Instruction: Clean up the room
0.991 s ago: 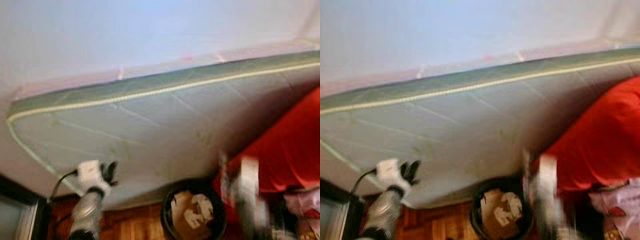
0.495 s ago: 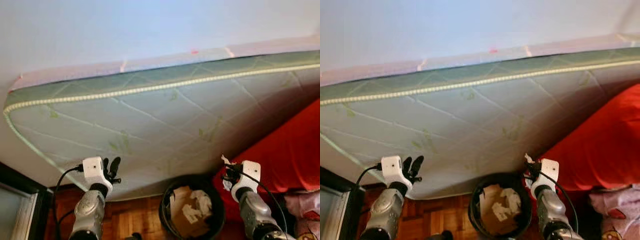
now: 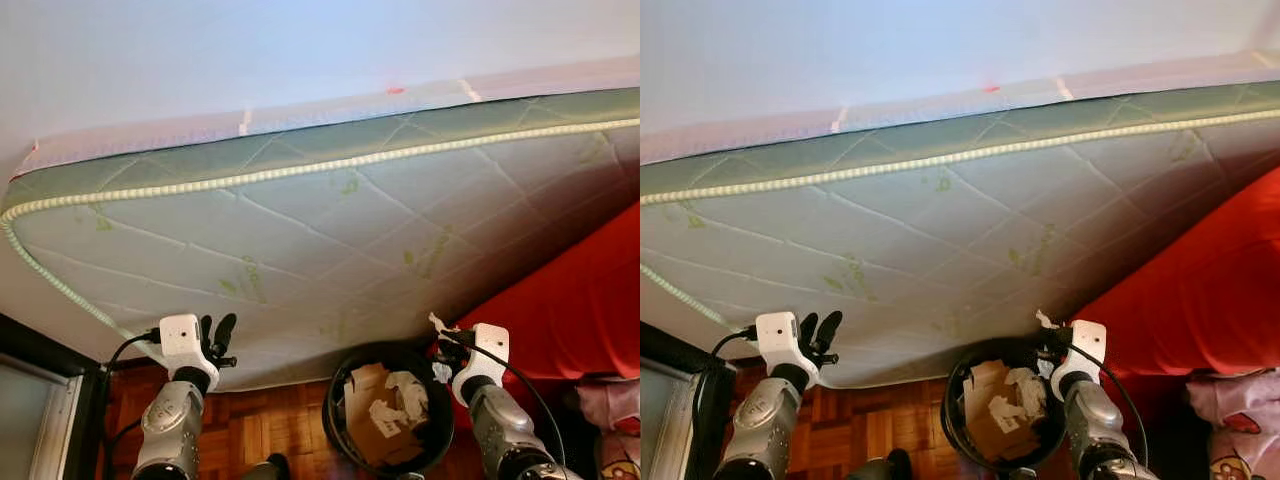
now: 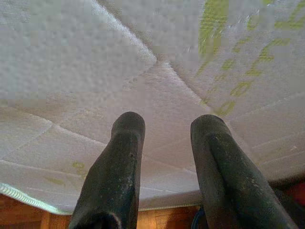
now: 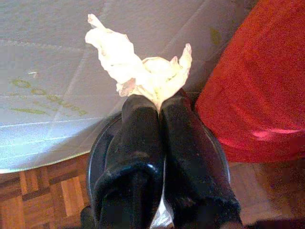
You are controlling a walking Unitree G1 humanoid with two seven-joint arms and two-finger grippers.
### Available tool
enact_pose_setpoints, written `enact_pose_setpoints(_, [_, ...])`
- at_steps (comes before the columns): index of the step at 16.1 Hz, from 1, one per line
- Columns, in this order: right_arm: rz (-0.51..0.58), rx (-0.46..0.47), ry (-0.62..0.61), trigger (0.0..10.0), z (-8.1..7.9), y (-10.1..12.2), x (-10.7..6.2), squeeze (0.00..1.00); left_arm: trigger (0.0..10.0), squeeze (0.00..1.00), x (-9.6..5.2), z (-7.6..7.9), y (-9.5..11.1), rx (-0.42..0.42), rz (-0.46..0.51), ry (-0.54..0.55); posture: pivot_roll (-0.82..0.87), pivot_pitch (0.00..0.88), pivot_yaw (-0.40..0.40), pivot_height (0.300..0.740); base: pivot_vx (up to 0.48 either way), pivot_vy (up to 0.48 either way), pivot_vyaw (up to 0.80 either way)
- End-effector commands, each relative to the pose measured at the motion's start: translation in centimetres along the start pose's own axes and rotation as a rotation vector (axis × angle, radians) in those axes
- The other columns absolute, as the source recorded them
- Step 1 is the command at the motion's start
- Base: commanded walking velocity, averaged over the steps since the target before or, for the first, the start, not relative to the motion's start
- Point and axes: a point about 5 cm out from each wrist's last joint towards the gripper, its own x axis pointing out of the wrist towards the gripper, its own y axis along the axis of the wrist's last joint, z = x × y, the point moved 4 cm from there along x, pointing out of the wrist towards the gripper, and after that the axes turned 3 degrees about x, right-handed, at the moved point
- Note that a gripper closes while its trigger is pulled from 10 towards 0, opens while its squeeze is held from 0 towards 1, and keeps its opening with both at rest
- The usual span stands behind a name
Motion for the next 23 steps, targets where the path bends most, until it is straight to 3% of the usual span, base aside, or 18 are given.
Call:
enact_pose_setpoints(1, [-0.016, 0.033, 0.006, 10.0, -0.3, -0.6, -0.1, 0.13, 10.0, 0.00, -0.2, -0.4, -0.2, 0.008, -0.016, 0.000, 0.13, 0.239, 0.046, 0.740, 0.000, 0.000, 0.00])
enact_pose_setpoints(2, [-0.017, 0.034, 0.007, 10.0, -0.4, -0.6, 0.0, 0.15, 10.0, 0.00, -0.1, -0.5, 0.0, 0.009, -0.015, -0.001, 0.14, 0.242, 0.048, 0.740, 0.000, 0.000, 0.00])
enact_pose_setpoints(4, [-0.020, 0.040, 0.005, 10.0, -0.4, -0.8, -0.1, 0.41, 10.0, 0.00, 0.0, -0.4, 0.1, 0.011, -0.013, -0.004, 0.14, 0.243, 0.049, 0.740, 0.000, 0.000, 0.00])
enact_pose_setpoints(5, [-0.024, 0.042, 0.007, 10.0, -0.5, -0.9, -0.1, 0.76, 10.0, 0.00, 0.0, -0.4, 0.2, 0.010, -0.012, -0.005, 0.14, 0.246, 0.049, 0.740, 0.000, 0.000, 0.00])
enact_pose_setpoints(12, [-0.111, 0.024, 0.049, 10.0, -0.9, -2.9, -0.5, 0.79, 10.0, 0.00, 0.2, -0.4, 0.4, 0.007, -0.012, 0.001, 0.14, 0.248, 0.043, 0.740, 0.000, 0.000, 0.00])
enact_pose_setpoints(13, [-0.114, 0.021, 0.052, 10.0, -0.9, -2.9, -0.5, 1.00, 10.0, 0.00, 0.2, -0.4, 0.4, 0.006, -0.012, 0.003, 0.14, 0.248, 0.041, 0.740, 0.000, 0.000, 0.00])
enact_pose_setpoints(23, [-0.184, -0.009, 0.103, 10.0, -1.7, -4.2, -0.8, 1.00, 10.0, 0.00, 0.5, -0.3, 0.5, -0.001, -0.011, 0.015, 0.14, 0.246, 0.034, 0.740, 0.000, 0.000, 0.00])
